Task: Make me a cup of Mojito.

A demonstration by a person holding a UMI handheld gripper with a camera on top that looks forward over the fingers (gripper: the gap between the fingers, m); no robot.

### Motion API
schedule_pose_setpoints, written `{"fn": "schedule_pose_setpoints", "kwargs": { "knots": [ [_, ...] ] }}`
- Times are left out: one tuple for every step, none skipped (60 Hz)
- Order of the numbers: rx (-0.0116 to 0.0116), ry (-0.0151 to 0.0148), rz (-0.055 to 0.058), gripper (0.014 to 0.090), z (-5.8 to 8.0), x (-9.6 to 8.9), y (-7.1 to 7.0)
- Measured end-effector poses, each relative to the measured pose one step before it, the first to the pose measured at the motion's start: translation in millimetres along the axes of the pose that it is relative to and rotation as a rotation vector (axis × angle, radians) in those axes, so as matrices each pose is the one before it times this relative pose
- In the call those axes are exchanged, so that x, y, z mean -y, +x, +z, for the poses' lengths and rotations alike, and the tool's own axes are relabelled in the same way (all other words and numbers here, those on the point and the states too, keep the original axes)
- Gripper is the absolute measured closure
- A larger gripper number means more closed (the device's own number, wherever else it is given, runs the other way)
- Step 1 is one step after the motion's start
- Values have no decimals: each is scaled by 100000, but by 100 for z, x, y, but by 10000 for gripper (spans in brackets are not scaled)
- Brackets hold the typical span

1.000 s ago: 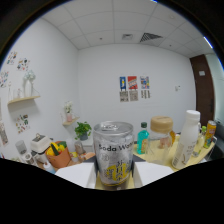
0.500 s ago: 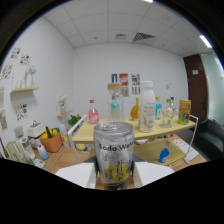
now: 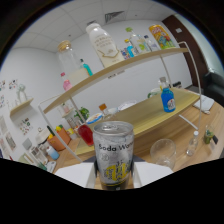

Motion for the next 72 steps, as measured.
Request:
{"fn": "schedule_pose_setpoints", "kwargs": {
  "knots": [
    [1101, 103, 2786, 529, 7, 68, -29],
    [948, 235, 2982, 531, -14, 109, -13],
    [889, 258, 3182, 531, -39, 118, -18],
    [1051, 180, 3229, 529, -46, 112, -42],
    [1139, 129, 3299, 529, -44, 156, -81],
    [1069, 216, 3410, 531, -30, 163, -55],
    [998, 230, 3678, 530, -41, 175, -72],
    [785, -106, 4219, 531, -63, 219, -80],
    [1030, 272, 4421, 530, -8, 178, -92],
    [1136, 27, 4536, 531, -107, 174, -146],
    [1134, 292, 4450, 531, 57, 149, -53],
    [1100, 66, 4648, 531, -10, 148, -85],
    [963, 155, 4663, 531, 2, 174, -32],
    [806, 297, 4649, 531, 1, 168, -6],
    [790, 273, 4496, 532, 23, 180, -28],
    [904, 190, 4391, 534, 48, 182, -54],
    [953, 29, 4398, 533, 59, 133, -41],
    [1070, 65, 4457, 533, 73, 155, -55],
    [826, -119, 4265, 533, -55, 246, -48],
    [823, 345, 3835, 532, 115, 155, -8],
    [708, 285, 3366, 531, 112, 154, 2],
    [645, 37, 3259, 532, 67, 98, -76],
    [823, 8, 3135, 532, 64, 115, -55],
    [1036, 12, 3255, 531, 79, 98, -85],
    [1032, 110, 3468, 532, 50, 101, -103],
    [1080, 188, 3747, 532, 31, 128, -126],
    [1122, 98, 3897, 533, 35, 104, -121],
    [1104, -338, 4265, 532, -141, 198, -143],
    [1323, 91, 4136, 535, 111, 77, -78],
    [1407, -55, 4334, 534, 13, 68, -158],
    [1272, -230, 4298, 537, 16, 59, -140],
    [913, -201, 4090, 537, 39, 68, -86],
    [686, -118, 3911, 535, 3, 95, -65],
    [711, -96, 3588, 533, -3, 89, -101],
    [796, -6, 3340, 533, 13, 105, -143],
    [863, -64, 3045, 535, 23, 70, -177],
    [898, -351, 2910, 535, -111, 122, -373],
    [899, 71, 2700, 534, 29, 36, -186],
    [955, 155, 2465, 536, 109, 67, 71],
    [864, 162, 2364, 533, -12, 22, -159],
    [842, 188, 2271, 533, -15, 37, -217],
    [873, 152, 2269, 533, -12, 22, -210],
    [939, 129, 2397, 533, 20, 18, -210],
    [978, 192, 2541, 536, 5, 44, -199],
    [992, 262, 2693, 535, 1, 86, -204],
    [779, 52, 3137, 536, -200, 134, -325],
    [866, 512, 2693, 533, 80, 57, -113],
    [718, 405, 2569, 533, 10, 75, -161],
    [645, 258, 2147, 533, 25, 73, -161],
    [637, -167, 1132, 536, -60, 79, -55],
    [464, 251, 1035, 535, -29, 72, -118],
    [93, 299, 425, 535, -31, 18, -37],
    [-220, 193, -38, 534, -14, 20, 5],
    [-333, 16, -232, 535, -27, -18, 19],
    [-243, -91, -431, 533, 0, -32, 9],
    [-65, -103, -744, 534, -13, -32, -50],
    [-66, -41, -1025, 532, -15, -8, -51],
    [-243, 50, -1178, 535, -16, 1, -34],
    [-419, 10, -1390, 534, 2, -11, -16],
    [-551, -17, -1798, 534, 24, -37, -16],
    [-577, -99, -2368, 533, 23, -58, -5],
    [-663, -90, -2862, 535, 9, -23, -33],
    [-465, -106, -1930, 534, -97, 111, -364],
    [-1071, 55, -4821, 534, 118, -226, 305],
    [-983, 243, -3550, 534, 19, -72, -91],
    [-1037, 93, -4604, 535, 8, -52, -57],
    [-1096, 55, -5295, 534, 16, -52, -89],
    [-954, 28, -5365, 532, -44, -164, -254],
    [-1167, 361, -6002, 532, -1, 25, -104],
    [-1148, 387, -6145, 534, 14, 0, -157],
    [-909, 341, -6359, 534, 16, -8, -204],
    [-579, 324, -6686, 534, 9, 0, -288]
  ]
}}
